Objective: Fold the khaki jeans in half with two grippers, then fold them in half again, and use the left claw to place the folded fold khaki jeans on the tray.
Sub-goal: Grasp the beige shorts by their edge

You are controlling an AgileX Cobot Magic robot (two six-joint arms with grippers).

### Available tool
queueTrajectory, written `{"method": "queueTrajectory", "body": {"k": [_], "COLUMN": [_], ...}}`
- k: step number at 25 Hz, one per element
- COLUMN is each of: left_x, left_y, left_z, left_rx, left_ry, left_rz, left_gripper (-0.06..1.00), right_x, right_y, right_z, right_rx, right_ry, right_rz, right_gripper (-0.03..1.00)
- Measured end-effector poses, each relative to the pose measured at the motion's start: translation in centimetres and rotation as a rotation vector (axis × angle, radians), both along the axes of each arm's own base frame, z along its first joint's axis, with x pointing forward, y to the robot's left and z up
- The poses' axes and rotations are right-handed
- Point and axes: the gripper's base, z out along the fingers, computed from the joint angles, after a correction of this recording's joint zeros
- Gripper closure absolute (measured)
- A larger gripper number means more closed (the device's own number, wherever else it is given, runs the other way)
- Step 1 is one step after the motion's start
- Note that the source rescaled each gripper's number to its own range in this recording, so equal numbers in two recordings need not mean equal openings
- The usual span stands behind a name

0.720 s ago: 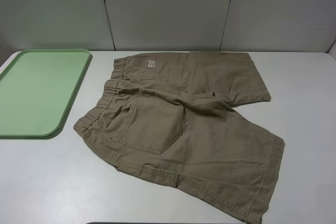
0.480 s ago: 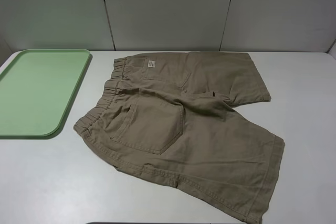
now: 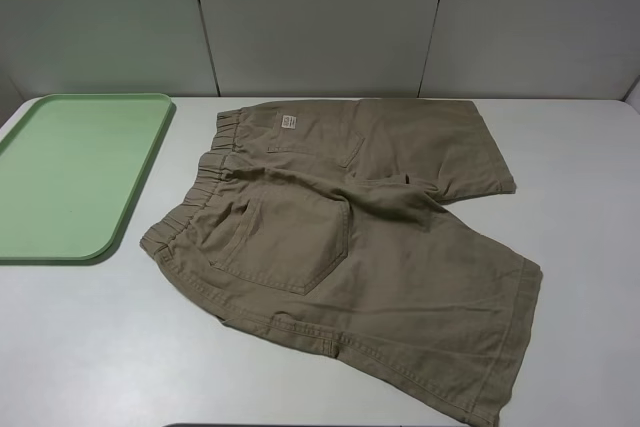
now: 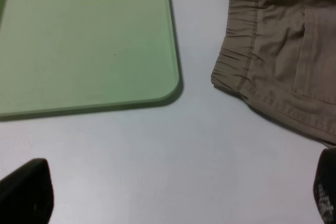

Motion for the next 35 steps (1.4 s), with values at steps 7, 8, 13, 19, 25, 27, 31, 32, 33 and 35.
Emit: {"method": "queueTrajectory", "body": {"k": [7, 8, 13, 19, 25, 27, 31, 32, 33, 35], "left_x": [0.0, 0.0, 0.0, 0.2, 2.9, 4.7, 8.6, 9.3, 10.3, 12.0], "left_y": [0.0, 0.0, 0.0, 0.0, 0.1, 0.2, -0.5, -0.9, -1.4, -3.0], "left_z": [0.0, 0.0, 0.0, 0.0, 3.3, 5.0, 7.7, 8.3, 8.6, 8.6], "left_rx": [0.000, 0.000, 0.000, -0.004, 0.017, 0.049, 0.113, 0.158, 0.212, 0.329], "left_ry": [0.001, 0.001, 0.001, 0.017, 0.151, 0.221, 0.309, 0.318, 0.339, 0.403], "left_rz": [0.000, 0.000, 0.000, -0.002, -0.044, -0.083, -0.270, -0.344, -0.427, -0.578], "left_gripper": [-0.05, -0.05, -0.05, -0.04, -0.04, -0.04, -0.04, -0.04, -0.04, -0.04], "right_x": [0.0, 0.0, 0.0, 0.2, 2.6, 3.9, 6.8, 7.5, 8.3, 9.8], "right_y": [0.0, 0.0, 0.0, 0.1, 0.3, 0.3, 0.6, 0.7, 0.8, 1.3], "right_z": [0.0, 0.0, 0.0, 0.0, -0.1, 0.2, 1.4, 1.6, 1.6, 1.3], "right_rx": [0.000, 0.000, 0.001, 0.015, 0.005, 0.008, -0.017, -0.030, -0.039, -0.052], "right_ry": [0.000, 0.000, 0.000, 0.012, 0.164, 0.233, 0.359, 0.385, 0.419, 0.493], "right_rz": [0.000, 0.000, 0.001, 0.013, 0.116, 0.153, 0.238, 0.261, 0.287, 0.343], "right_gripper": [-0.03, -0.03, -0.03, -0.03, -0.03, -0.03, -0.03, -0.03, -0.03, -0.03]}}
